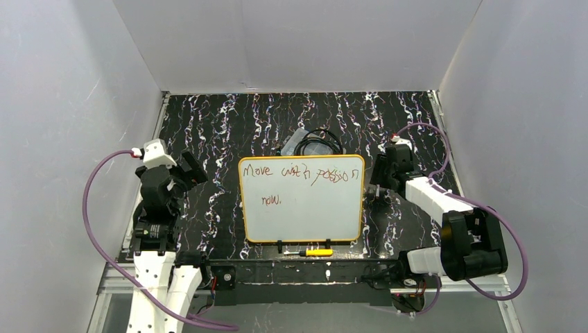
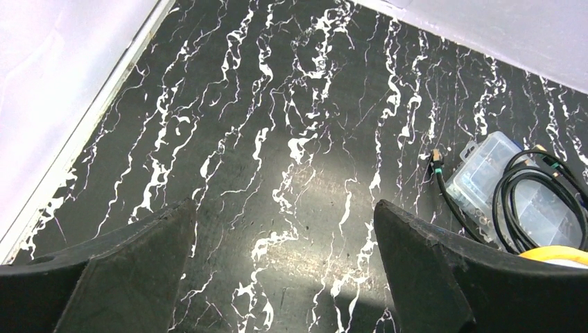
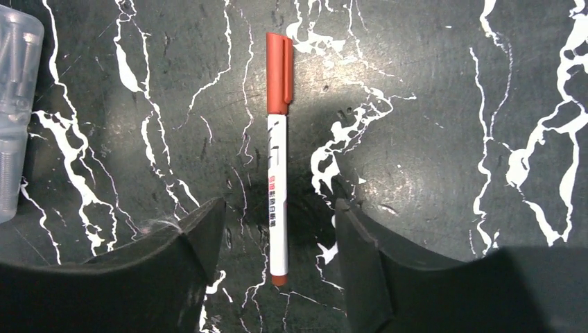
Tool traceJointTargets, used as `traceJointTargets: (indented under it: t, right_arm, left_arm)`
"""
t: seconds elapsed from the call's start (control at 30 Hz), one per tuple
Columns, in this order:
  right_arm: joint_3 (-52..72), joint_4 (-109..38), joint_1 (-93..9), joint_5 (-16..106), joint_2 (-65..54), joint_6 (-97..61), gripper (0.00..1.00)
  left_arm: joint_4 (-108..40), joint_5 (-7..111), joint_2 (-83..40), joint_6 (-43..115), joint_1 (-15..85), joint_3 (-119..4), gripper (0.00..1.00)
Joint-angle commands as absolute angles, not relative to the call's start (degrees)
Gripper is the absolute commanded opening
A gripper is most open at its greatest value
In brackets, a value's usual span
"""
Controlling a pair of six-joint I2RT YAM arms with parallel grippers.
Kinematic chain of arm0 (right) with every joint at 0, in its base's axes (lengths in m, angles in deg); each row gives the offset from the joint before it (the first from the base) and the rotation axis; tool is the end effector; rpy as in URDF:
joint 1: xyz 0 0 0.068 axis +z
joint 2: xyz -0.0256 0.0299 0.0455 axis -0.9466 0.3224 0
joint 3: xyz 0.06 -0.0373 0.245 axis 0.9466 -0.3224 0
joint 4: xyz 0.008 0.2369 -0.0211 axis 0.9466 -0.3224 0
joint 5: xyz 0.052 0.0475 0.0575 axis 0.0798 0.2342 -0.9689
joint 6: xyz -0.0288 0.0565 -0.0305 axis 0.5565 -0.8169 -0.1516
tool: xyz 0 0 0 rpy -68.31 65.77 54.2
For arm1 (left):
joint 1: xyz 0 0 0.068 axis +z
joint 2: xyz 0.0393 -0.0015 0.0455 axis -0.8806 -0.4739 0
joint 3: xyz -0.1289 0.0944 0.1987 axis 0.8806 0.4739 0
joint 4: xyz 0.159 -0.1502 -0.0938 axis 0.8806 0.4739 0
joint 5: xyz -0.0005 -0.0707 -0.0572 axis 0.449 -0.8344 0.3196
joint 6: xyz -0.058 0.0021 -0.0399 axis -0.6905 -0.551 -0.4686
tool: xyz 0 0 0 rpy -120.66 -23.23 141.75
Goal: Write a sentence on the whiteboard
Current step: Put down the whiteboard marker at the center of the board, then reset both arms
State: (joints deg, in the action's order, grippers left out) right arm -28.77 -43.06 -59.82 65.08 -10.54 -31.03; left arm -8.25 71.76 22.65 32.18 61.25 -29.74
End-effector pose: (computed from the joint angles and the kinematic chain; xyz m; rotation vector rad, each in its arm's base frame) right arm 0.2547 0.0381 0.1653 0.2772 2.3476 -0.0071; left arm 0.1396 0.0102 0.3242 -0.3727 1.7142 -0.0289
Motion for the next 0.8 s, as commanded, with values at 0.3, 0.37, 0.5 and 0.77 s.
traceJointTargets:
  t: [0.3,0.37,0.5,0.77]
  right_arm:
    - [-21.9,-43.2,-59.8,67.3,-28.2,-25.4,0.99]
    - [-22.1,-40.9,-59.8,65.4,-32.7,-23.1,0.99]
    - [-22.6,-37.9,-59.8,62.1,-39.9,-19.8,0.99]
    - [-24.2,-36.3,-59.8,61.6,-45.2,-18.7,1.00]
  left_arm:
    - [-14.2,67.2,28.9,35.6,61.6,-27.6,0.98]
    - [-15.4,65.7,31.2,36.3,61.6,-26.7,0.98]
    - [-16.9,63.7,33.8,37.3,61.6,-25.4,0.98]
    - [-17.2,62.8,34.5,37.4,61.6,-25.1,0.99]
